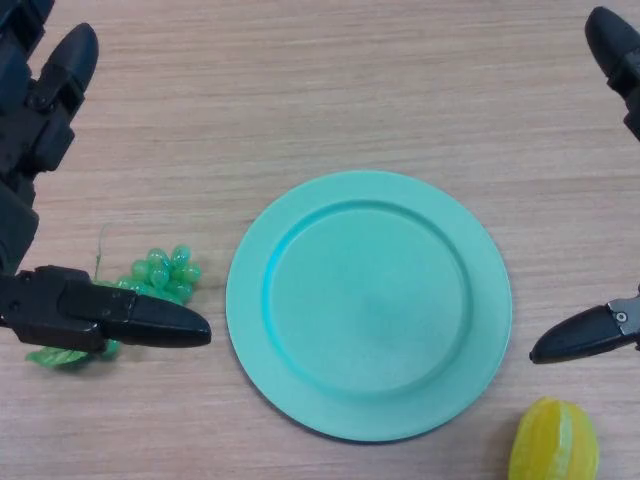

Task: Pick up the green grapes and place it on the plate

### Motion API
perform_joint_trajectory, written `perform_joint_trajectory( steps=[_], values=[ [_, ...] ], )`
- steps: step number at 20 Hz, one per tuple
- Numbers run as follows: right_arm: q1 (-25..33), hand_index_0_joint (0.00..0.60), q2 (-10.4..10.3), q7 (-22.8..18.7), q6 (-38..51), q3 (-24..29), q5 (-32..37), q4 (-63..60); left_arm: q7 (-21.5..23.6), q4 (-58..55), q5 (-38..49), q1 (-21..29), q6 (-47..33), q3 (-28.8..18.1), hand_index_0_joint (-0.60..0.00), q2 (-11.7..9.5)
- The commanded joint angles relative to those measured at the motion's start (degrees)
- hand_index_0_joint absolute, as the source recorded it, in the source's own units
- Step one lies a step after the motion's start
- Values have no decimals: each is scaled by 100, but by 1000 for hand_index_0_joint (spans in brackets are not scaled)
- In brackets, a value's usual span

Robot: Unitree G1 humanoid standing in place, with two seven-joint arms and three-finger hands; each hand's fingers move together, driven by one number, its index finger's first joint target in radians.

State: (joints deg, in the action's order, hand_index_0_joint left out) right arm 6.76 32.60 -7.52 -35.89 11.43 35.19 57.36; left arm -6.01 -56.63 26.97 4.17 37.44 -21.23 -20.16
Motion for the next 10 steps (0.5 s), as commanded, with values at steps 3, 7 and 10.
perform_joint_trajectory(
  steps=[3,7,10],
  values=[
    [176,0,225,-160,763,476,187,264,13,-215,112,110,-781,-401,0,-217],
    [150,0,259,-275,833,381,209,264,-38,-52,-28,117,-871,-382,0,-255],
    [111,0,262,-311,874,327,228,264,-277,499,-781,51,-1502,-328,0,-200]
  ],
)
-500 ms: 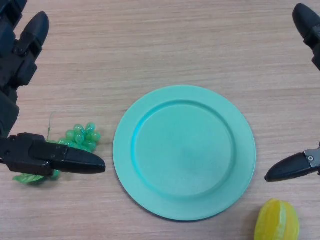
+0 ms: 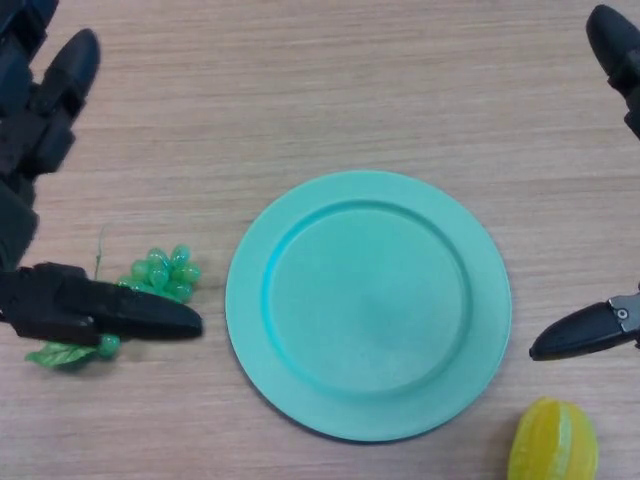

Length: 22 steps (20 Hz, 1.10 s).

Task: Pick up the green grapes and place it on the plate

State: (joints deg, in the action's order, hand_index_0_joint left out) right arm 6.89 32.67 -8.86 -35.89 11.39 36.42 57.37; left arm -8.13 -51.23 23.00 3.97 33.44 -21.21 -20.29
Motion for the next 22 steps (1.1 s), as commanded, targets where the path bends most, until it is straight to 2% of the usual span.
perform_joint_trajectory(
  steps=[1,4,5,6,9,11,13,21,22],
  values=[
    [68,0,278,-207,912,320,130,263,-148,373,-817,28,-1537,-268,0,-125],
    [23,0,267,-243,965,248,108,263,-279,1320,-1494,-60,-2434,-144,0,-19],
    [24,0,240,-238,962,239,102,263,-206,1911,-2027,-106,-3046,-45,0,17],
    [24,0,233,-236,951,244,106,263,-156,2148,-2164,-118,-3229,-15,0,33],
    [-19,0,192,-247,991,186,51,263,227,3205,-3275,-167,-3984,206,0,-1],
    [-3,0,138,-224,994,166,13,263,358,3614,-3891,-215,-3960,289,0,-53],
    [17,0,136,-227,938,209,50,263,332,3896,-4271,-235,-3589,361,0,-79],
    [57,0,201,-321,921,200,125,263,532,5053,-4505,-195,-3711,851,0,-32],
    [60,0,201,-325,919,201,132,263,529,5055,-4504,-193,-3706,860,-48,-29]
  ],
)
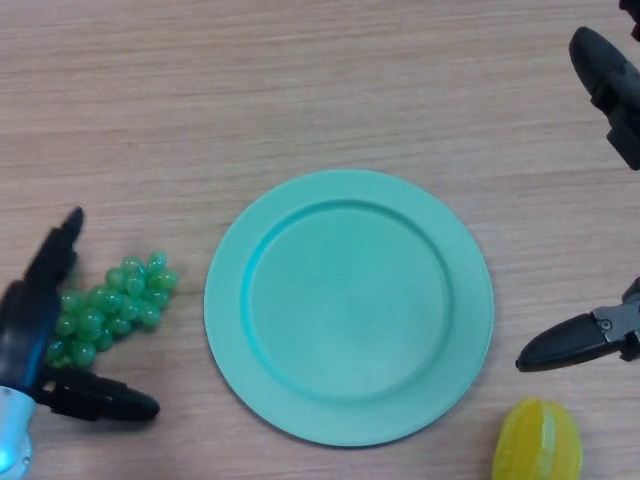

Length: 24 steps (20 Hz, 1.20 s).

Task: Pick up the green grapes and place it on the plate

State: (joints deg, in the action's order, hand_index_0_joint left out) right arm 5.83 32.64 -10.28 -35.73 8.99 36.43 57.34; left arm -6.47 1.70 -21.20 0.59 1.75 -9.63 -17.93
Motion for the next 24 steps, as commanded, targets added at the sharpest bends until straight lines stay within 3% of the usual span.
perform_joint_trajectory(
  steps=[1,2,3,4,5,8,11,14,18,21,24],
  values=[
    [169,0,218,-200,902,446,156,266,356,-256,-45,144,-518,-288,-198,-247],
    [170,0,231,-216,905,450,175,266,360,-285,-6,132,-511,-285,-298,-230],
    [176,0,251,-238,907,461,202,266,383,-326,9,83,-561,-268,-448,-216],
    [182,0,254,-244,902,480,228,266,346,-338,-4,27,-635,-248,-548,-218],
    [165,0,254,-242,899,508,267,266,229,-313,-47,-27,-716,-242,-600,-233],
    [130,0,272,-268,904,513,315,266,291,-143,-195,40,-943,-286,-600,-269],
    [126,0,299,-311,912,486,320,266,497,-643,905,119,-155,-660,-600,-83],
    [95,0,363,-351,996,478,344,266,874,-1034,1470,197,263,-989,-600,-190],
    [73,0,427,-409,1029,411,321,266,493,-2614,2564,38,1638,-1230,-600,-131],
    [102,0,565,-526,1050,385,422,266,-130,-4134,3242,-137,2517,-1044,-600,14],
    [108,0,698,-601,1107,378,486,266,-456,-5001,3398,-222,2831,-744,-600,154]
  ],
)
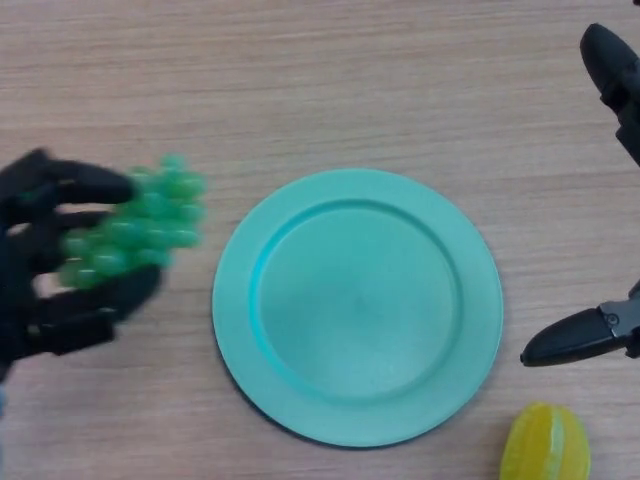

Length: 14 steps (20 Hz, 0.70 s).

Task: Pick up the green grapes and place it on the plate

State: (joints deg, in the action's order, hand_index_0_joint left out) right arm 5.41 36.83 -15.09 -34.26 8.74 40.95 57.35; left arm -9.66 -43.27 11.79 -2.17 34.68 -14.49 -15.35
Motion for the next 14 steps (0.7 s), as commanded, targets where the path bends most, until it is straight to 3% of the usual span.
perform_joint_trajectory(
  steps=[1,2,3,5,6,9,10,11,14],
  values=[
    [120,0,305,-139,989,410,45,265,-458,-741,-271,-108,-767,74,-600,-165],
    [104,0,313,-143,1006,412,48,265,-733,-733,-680,-223,-1115,294,-600,-227],
    [83,0,333,-150,1045,418,64,265,-1143,-751,-1031,-310,-1526,469,-600,-154],
    [66,0,353,-128,1077,446,42,265,-1215,-874,-588,-147,-1519,362,-600,134],
    [64,0,355,-126,1079,448,39,265,-1200,-876,-547,-134,-1516,355,-550,150],
    [36,0,296,-77,1073,429,-63,265,-948,-779,-233,-69,-1642,342,-150,170],
    [24,0,254,-44,1065,420,-120,265,-816,-741,-94,-37,-1644,332,-51,144],
    [22,0,233,-27,1049,422,-162,265,-686,-715,-1,0,-1593,327,0,99],
    [9,0,218,-10,1039,399,-223,265,-633,-632,-172,1,-1711,378,0,66]
  ],
)
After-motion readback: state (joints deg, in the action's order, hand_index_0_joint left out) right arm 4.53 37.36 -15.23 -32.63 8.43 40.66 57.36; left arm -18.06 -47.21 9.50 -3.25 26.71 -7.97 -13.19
